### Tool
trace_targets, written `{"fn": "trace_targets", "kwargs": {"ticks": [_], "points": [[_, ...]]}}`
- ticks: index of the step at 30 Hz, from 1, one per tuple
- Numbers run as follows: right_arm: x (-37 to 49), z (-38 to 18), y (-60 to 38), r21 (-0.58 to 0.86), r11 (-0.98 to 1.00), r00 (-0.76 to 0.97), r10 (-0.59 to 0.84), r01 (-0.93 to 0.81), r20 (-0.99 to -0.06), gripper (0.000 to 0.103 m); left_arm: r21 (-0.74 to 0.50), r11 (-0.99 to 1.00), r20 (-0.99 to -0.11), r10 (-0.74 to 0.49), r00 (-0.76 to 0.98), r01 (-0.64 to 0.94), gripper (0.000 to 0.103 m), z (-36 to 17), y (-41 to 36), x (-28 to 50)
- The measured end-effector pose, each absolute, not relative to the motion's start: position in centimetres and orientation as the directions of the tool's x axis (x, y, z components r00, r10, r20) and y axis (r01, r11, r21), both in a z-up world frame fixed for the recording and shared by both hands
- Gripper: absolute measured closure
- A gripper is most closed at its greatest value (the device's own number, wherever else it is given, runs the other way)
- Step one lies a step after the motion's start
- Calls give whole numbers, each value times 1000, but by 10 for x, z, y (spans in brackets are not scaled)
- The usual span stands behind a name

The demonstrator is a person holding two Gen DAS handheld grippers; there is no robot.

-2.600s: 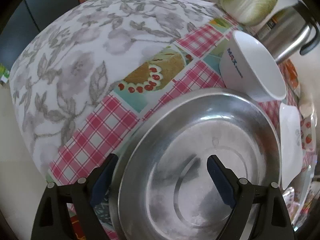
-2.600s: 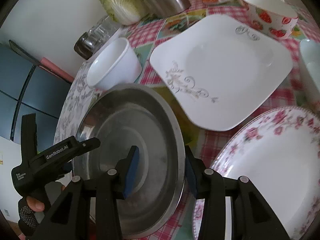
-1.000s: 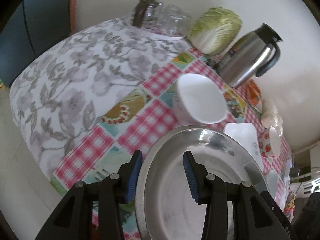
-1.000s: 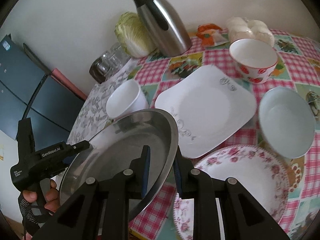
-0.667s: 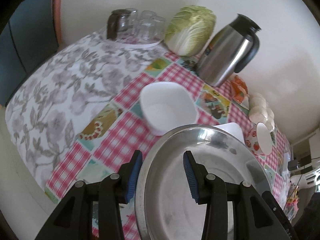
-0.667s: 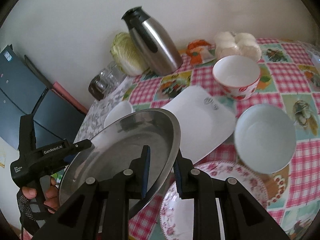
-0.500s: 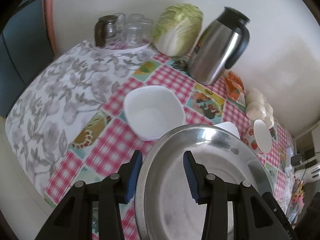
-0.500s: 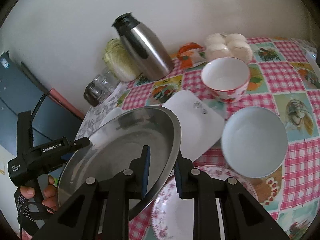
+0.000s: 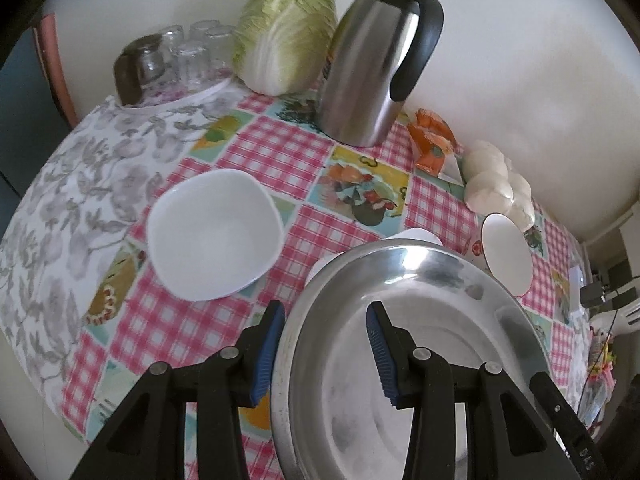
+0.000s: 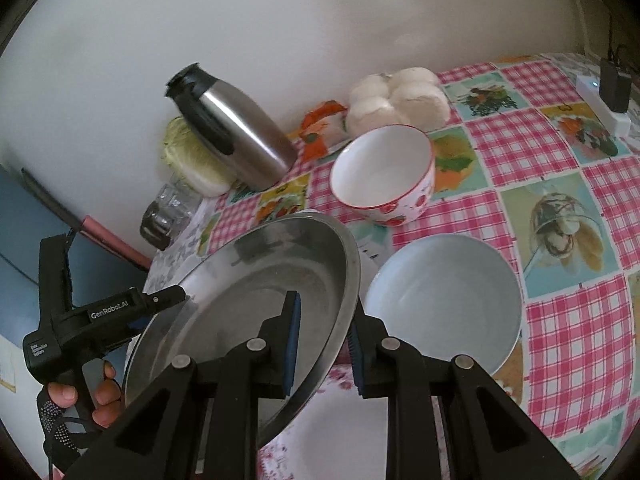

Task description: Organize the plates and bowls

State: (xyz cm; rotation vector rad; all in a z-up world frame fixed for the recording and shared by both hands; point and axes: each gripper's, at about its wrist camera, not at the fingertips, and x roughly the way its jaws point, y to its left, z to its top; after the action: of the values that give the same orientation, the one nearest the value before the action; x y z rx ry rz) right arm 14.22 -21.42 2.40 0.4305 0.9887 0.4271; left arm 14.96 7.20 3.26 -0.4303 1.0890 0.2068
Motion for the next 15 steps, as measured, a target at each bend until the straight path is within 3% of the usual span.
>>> {"fn": "trace_targets", "kwargs": {"ticks": [15], "points": [[167, 1, -210, 491, 863, 463, 486, -119, -741, 80, -273, 890, -894, -95, 438, -365, 57, 4, 77, 185]]}}
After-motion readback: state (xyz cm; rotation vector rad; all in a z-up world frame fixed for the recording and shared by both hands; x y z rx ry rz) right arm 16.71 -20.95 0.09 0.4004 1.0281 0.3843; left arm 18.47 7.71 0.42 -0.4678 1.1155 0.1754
